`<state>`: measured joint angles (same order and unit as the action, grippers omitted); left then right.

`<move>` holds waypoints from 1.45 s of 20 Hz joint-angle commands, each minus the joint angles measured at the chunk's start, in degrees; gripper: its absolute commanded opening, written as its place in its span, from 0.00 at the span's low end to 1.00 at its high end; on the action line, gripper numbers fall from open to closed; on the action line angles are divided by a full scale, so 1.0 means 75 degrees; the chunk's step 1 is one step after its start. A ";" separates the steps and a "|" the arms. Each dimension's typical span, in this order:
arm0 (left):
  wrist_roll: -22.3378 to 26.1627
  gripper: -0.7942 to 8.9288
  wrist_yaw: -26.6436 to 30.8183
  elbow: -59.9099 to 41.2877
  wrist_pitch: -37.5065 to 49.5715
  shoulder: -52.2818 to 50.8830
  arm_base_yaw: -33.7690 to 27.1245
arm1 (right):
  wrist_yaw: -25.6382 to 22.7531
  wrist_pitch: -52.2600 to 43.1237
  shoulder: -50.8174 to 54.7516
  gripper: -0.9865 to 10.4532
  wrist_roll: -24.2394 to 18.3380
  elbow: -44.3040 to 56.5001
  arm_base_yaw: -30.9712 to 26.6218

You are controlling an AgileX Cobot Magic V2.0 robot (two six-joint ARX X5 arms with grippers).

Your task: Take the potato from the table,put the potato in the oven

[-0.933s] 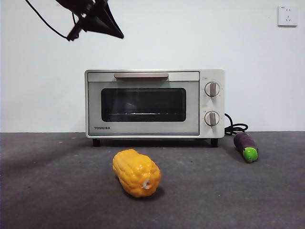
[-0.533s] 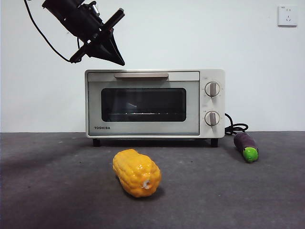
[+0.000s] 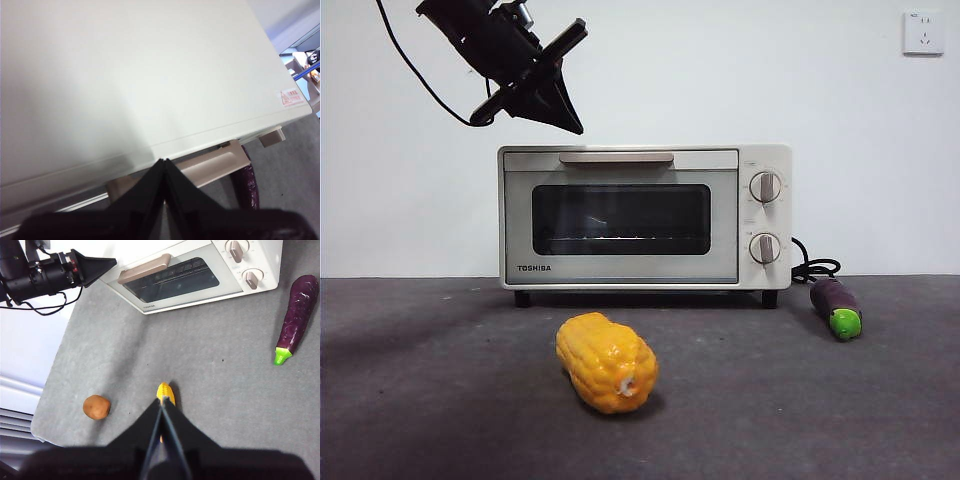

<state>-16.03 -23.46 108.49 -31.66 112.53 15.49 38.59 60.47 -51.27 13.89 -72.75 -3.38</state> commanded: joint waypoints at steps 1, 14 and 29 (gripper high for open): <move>0.0417 0.08 0.0134 0.0015 0.0009 0.0134 0.0128 | -0.0003 -0.0015 0.0006 0.08 -0.0093 -0.0035 0.0006; 0.0944 0.08 0.0740 0.0015 -0.0227 0.0391 0.0493 | -0.0003 0.0044 0.0003 0.08 -0.0090 -0.0035 0.0006; 0.1209 0.08 0.0935 0.0015 -0.0933 0.0641 0.0493 | -0.0090 0.0181 0.0003 0.08 -0.0090 -0.0035 0.0006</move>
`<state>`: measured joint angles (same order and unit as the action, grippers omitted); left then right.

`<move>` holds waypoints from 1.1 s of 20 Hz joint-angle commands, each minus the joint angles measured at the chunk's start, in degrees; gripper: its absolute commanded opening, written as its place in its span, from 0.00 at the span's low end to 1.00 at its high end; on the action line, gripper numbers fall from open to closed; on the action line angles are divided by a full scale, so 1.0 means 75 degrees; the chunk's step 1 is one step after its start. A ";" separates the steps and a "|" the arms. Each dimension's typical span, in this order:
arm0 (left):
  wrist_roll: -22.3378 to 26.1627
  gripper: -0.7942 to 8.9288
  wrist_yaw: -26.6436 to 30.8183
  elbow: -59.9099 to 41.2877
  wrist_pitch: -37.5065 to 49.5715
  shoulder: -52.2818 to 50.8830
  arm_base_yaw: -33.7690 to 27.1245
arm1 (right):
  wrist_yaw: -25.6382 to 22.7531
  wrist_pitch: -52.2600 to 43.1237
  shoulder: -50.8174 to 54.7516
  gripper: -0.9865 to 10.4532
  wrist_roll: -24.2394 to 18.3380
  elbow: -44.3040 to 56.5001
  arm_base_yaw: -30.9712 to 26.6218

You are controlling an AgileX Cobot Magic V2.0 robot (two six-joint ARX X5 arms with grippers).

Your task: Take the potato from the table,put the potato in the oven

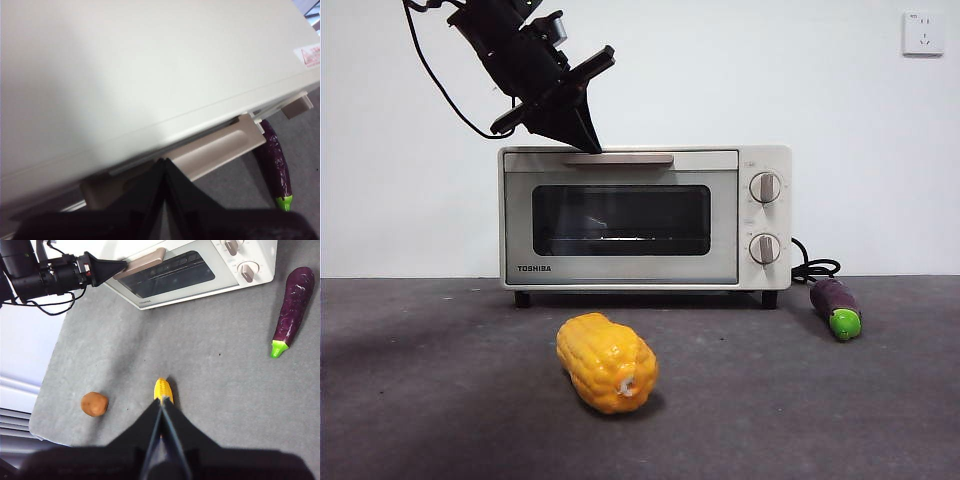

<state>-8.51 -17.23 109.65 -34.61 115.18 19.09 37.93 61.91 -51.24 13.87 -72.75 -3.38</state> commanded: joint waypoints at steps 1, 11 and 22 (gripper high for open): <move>0.0265 0.08 0.0108 -0.0140 -0.0685 0.0289 0.0012 | -0.0003 -0.0006 0.0000 0.08 -0.0085 -0.0035 0.0006; 0.0982 0.08 0.0189 -0.0140 -0.1856 0.0289 0.0012 | 0.0000 0.0236 0.0020 0.08 -0.0149 -0.0035 0.0006; 0.1364 0.08 0.1891 -0.0152 -0.2868 0.0289 0.0644 | -0.0003 0.1571 0.0717 0.08 -0.0679 -0.0035 0.0003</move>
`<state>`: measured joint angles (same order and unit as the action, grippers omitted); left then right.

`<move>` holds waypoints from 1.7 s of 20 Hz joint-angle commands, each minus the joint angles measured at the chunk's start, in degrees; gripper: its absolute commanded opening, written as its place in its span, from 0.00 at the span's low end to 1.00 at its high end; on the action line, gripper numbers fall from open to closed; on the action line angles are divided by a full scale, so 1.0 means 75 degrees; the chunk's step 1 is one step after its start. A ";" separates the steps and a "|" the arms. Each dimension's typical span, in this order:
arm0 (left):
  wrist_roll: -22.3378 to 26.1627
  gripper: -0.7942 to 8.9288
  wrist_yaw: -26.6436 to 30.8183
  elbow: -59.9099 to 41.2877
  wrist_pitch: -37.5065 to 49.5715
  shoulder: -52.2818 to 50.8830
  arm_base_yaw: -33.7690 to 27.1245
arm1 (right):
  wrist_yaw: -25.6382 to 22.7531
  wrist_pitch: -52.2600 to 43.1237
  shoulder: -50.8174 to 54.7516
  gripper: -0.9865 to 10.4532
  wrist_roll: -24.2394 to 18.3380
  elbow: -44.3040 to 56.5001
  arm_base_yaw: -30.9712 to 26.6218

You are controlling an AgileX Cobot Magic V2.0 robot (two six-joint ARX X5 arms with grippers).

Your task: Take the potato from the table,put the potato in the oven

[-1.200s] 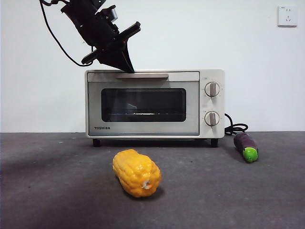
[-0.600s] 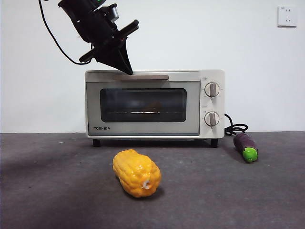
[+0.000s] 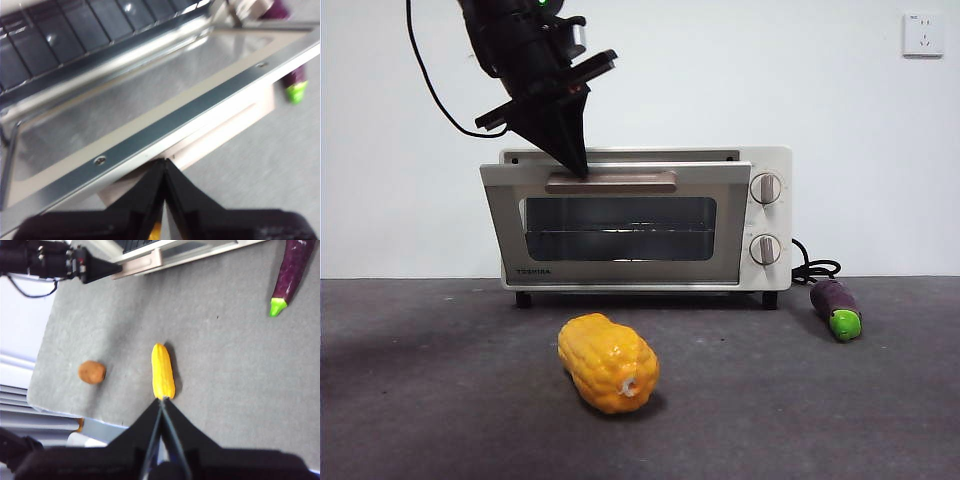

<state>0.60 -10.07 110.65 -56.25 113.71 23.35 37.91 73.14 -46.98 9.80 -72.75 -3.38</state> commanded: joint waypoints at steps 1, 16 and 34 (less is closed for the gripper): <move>0.0189 0.08 0.1174 -0.0289 0.0012 0.0484 0.0207 | 0.0000 0.0143 0.0242 0.08 -0.0140 -0.0035 0.0003; -0.0061 0.08 0.1746 -0.0472 -0.0038 0.0484 0.0935 | 0.0003 0.0711 0.0906 0.08 -0.0318 -0.0035 0.0003; -0.0251 0.08 0.1679 -0.2541 0.0761 0.0484 0.1081 | 0.0000 0.0714 0.0906 0.08 -0.0396 -0.0035 0.0003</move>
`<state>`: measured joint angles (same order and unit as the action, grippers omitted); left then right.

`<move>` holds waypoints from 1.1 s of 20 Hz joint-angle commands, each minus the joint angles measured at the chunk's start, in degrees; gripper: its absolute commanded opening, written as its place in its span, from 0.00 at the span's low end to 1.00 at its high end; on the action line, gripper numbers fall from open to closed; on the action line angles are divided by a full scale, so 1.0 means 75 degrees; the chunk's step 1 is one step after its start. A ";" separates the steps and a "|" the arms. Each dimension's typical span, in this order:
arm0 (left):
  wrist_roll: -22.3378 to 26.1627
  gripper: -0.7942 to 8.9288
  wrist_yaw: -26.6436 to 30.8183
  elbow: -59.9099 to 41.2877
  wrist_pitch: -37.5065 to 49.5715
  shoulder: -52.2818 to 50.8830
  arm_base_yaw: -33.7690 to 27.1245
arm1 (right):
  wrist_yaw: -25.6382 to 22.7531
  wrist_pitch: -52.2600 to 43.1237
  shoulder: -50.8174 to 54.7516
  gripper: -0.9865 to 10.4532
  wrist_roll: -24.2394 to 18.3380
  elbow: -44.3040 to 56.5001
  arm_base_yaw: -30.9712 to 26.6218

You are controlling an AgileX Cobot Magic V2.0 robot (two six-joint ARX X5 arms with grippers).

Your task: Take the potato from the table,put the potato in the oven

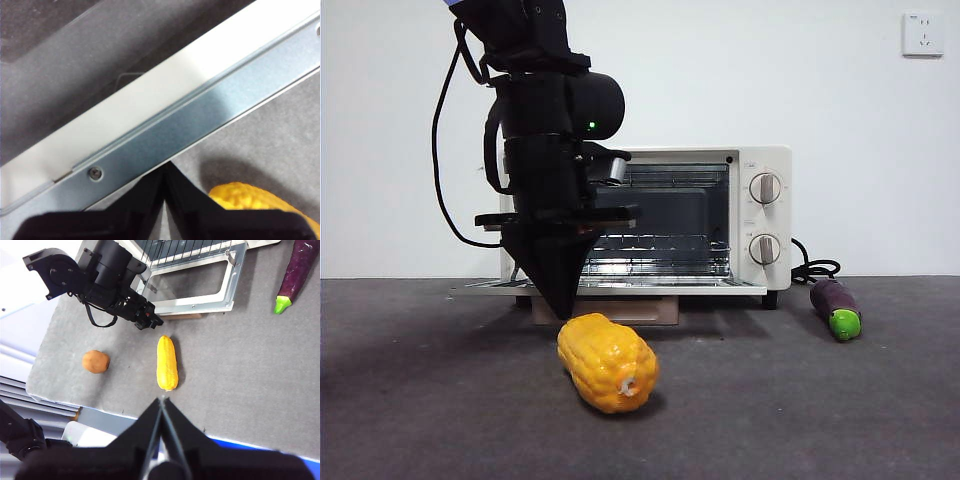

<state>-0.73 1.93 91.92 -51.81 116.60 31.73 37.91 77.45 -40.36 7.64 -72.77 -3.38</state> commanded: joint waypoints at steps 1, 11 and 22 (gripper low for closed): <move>-0.0064 0.08 0.0079 -0.0047 0.0050 0.0093 -0.0017 | 0.0000 0.0140 0.0020 0.08 -0.0108 -0.0032 0.0003; -0.0026 0.08 -0.0350 -0.0044 -0.0236 -0.2209 0.0213 | 0.0402 0.0096 0.0009 0.09 -0.0251 -0.0032 0.0003; -0.0262 0.08 -0.0379 -0.0044 -0.1259 -0.7018 0.0248 | 0.2296 -0.2285 -0.0175 0.09 0.1256 -0.0032 0.0009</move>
<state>-1.72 -0.86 91.92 -61.21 64.20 33.43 54.83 60.71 -41.60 14.85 -72.79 -3.38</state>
